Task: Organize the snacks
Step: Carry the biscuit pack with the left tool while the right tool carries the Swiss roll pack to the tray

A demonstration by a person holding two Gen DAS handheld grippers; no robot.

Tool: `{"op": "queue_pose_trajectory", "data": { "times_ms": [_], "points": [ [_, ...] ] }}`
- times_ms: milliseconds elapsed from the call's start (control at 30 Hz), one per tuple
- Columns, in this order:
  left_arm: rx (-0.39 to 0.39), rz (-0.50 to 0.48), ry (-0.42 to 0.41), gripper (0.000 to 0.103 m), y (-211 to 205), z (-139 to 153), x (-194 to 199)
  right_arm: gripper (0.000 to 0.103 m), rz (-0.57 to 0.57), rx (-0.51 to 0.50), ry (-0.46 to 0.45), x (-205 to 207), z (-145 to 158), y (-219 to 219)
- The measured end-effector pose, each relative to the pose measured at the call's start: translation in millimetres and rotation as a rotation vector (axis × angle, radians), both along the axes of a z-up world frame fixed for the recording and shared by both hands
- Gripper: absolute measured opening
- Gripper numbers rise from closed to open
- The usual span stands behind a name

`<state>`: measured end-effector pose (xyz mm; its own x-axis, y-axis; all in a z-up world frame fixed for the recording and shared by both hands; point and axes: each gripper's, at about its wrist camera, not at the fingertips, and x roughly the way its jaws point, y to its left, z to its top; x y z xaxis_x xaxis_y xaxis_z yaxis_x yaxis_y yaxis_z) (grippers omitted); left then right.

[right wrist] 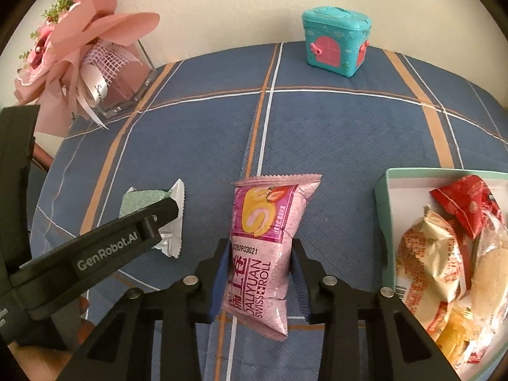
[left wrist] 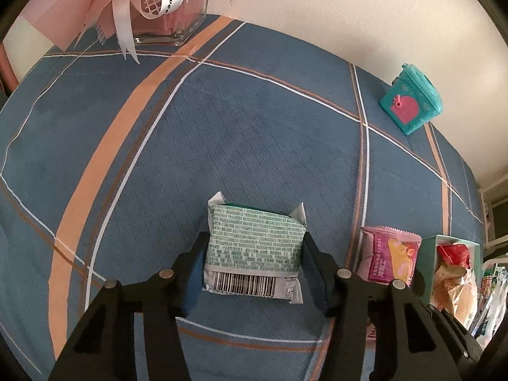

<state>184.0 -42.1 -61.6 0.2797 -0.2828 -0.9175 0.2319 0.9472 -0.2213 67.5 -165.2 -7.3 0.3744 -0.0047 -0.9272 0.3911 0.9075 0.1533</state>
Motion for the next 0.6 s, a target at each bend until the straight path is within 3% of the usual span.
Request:
{"op": "queue_pose_trajectory", "data": {
  "times_ms": [600],
  "points": [
    [-0.021,-0.017,-0.058,0.057,-0.7,57.8,-67.4,0.039,-0.033,-0.009,-0.070,-54.2,50.1,-0.3]
  ]
}}
